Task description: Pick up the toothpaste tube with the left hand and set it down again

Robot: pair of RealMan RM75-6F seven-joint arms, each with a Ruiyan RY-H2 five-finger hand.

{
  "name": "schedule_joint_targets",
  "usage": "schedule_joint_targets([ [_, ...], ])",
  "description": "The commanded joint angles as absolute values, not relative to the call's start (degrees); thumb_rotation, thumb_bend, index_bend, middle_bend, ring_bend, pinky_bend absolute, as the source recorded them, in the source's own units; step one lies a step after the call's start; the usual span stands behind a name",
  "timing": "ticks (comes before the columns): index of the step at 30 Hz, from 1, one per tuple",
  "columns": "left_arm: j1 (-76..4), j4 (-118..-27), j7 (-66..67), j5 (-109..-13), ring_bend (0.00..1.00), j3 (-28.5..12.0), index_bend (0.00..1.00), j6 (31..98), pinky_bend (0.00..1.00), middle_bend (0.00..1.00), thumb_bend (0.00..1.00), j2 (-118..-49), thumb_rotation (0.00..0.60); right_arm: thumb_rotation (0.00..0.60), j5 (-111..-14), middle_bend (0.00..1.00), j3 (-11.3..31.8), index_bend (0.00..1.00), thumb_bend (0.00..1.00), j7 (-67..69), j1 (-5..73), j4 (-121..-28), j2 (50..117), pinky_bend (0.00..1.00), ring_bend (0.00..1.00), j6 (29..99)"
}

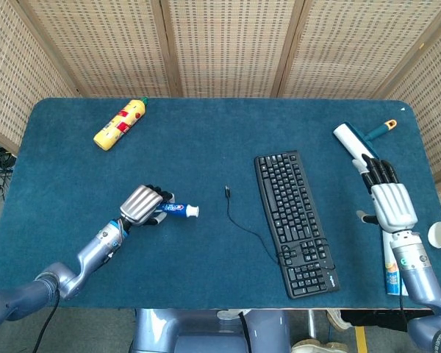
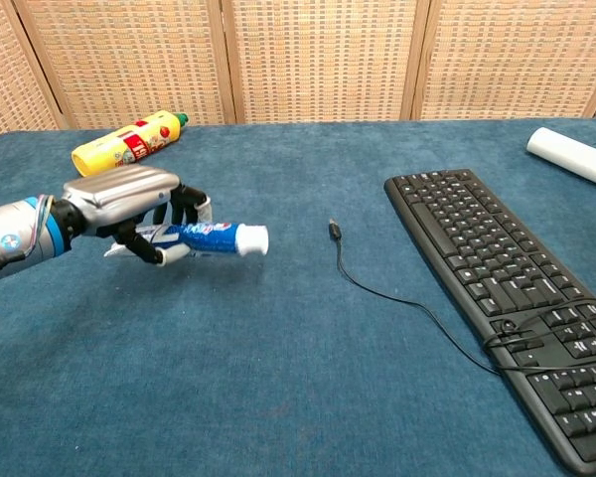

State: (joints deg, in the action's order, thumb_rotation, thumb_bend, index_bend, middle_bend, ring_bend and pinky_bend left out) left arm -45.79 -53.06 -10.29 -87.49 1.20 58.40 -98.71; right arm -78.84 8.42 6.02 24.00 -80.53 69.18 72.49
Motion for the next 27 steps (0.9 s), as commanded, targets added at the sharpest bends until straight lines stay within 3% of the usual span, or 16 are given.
schedule_joint_targets([
  [1, -45.32, -52.92, -11.32, -87.22, 0.21, 1.32, 0.09, 57.74, 0.34, 0.16, 0.04, -98.77, 0.600, 0.600, -79.17, 0.00, 8.25, 0.00, 0.00, 6.62, 23.34, -80.25, 69.34, 0.00, 0.00, 73.20],
  [5, -44.66, -53.59, -12.47, -87.17, 0.04, 1.00, 0.00, 58.51, 0.19, 0.00, 0.00, -98.16, 0.600, 0.600, -79.44, 0.00, 8.23, 0.00, 0.00, 7.31, 22.63, -80.22, 69.23, 0.00, 0.00, 74.02],
  [10, -42.57, -57.98, -16.55, -86.55, 0.00, -1.01, 0.00, 63.39, 0.03, 0.00, 0.00, -94.93, 0.600, 0.600, -80.30, 0.00, 8.10, 0.00, 0.00, 8.17, 21.15, -80.52, 68.86, 0.00, 0.00, 76.34],
  [17, -35.85, -70.33, -16.13, -83.67, 0.00, -4.05, 0.00, 73.90, 0.00, 0.00, 0.00, -85.67, 0.600, 0.600, -82.66, 0.00, 7.25, 0.00, 0.00, 8.75, 18.16, -80.47, 67.67, 0.00, 0.00, 81.24],
  [21, -29.69, -82.72, -8.53, -78.74, 0.00, -4.35, 0.00, 78.14, 0.00, 0.00, 0.00, -76.69, 0.600, 0.600, -83.98, 0.00, 6.28, 0.00, 0.00, 8.45, 15.87, -80.30, 66.91, 0.00, 0.00, 84.06],
  [27, -19.69, -99.27, 5.56, -70.62, 0.00, 0.00, 0.00, 82.91, 0.00, 0.00, 0.00, -64.70, 0.600, 0.600, -83.97, 0.00, 5.08, 0.00, 0.00, -1.44, 12.02, -79.20, 66.69, 0.00, 0.00, 88.32],
])
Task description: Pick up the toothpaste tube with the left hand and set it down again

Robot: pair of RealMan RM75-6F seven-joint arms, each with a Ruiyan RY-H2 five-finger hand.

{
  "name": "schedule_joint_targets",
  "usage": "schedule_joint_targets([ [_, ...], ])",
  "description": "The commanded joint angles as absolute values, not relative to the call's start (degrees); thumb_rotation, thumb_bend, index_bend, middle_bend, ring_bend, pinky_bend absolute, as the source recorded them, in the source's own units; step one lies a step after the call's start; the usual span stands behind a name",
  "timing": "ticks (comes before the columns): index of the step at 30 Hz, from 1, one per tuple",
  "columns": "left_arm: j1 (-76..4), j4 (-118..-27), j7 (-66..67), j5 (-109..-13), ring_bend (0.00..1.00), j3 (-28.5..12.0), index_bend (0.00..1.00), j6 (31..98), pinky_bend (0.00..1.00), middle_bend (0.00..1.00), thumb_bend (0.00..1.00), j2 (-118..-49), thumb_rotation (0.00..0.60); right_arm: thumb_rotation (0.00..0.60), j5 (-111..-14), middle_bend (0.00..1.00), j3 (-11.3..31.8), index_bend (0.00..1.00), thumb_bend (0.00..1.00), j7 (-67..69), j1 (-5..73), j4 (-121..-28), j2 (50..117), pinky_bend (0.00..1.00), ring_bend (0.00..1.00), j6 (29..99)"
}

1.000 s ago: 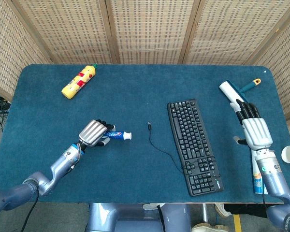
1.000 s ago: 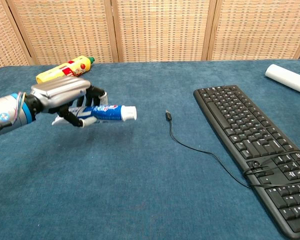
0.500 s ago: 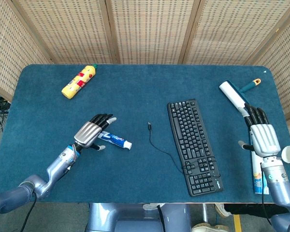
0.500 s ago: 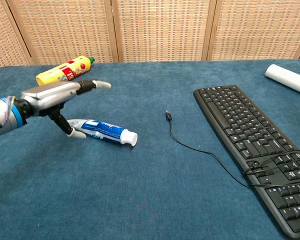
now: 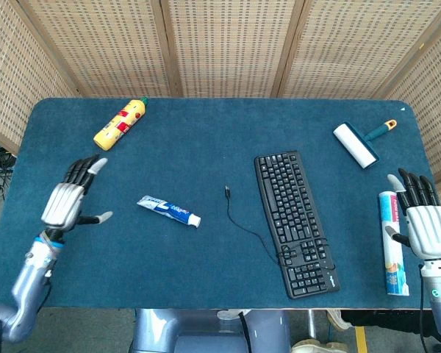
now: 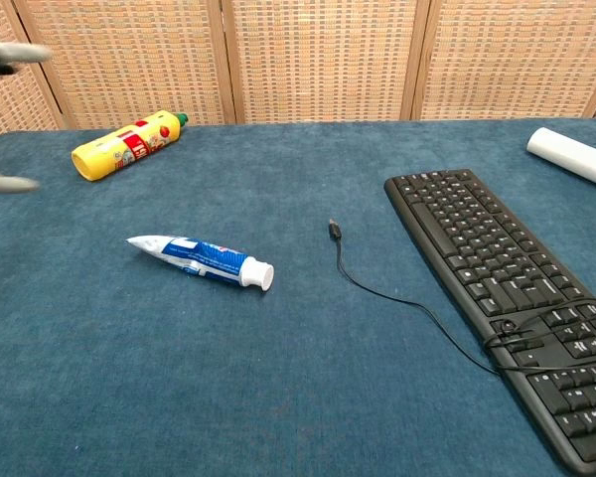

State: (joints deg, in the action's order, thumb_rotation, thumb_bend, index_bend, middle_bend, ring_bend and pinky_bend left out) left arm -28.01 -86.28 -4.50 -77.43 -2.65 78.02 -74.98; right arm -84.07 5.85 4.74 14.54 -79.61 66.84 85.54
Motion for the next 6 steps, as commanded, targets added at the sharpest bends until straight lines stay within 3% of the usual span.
schedule_joint_targets([
  [1, -18.79, -100.41, 6.18, -70.15, 0.00, 0.24, 0.00, 83.51, 0.00, 0.00, 0.00, -63.87, 0.600, 0.600, -83.87, 0.00, 5.04, 0.00, 0.00, -2.11, 11.64, -79.53, 66.60, 0.00, 0.00, 88.62],
  [6, -14.66, -102.31, 6.13, -70.38, 0.00, 1.28, 0.00, 86.63, 0.00, 0.00, 0.00, -61.73, 0.600, 0.600, -83.99, 0.00, 4.97, 0.00, 0.00, -3.16, 10.00, -80.90, 65.90, 0.00, 0.00, 90.15],
])
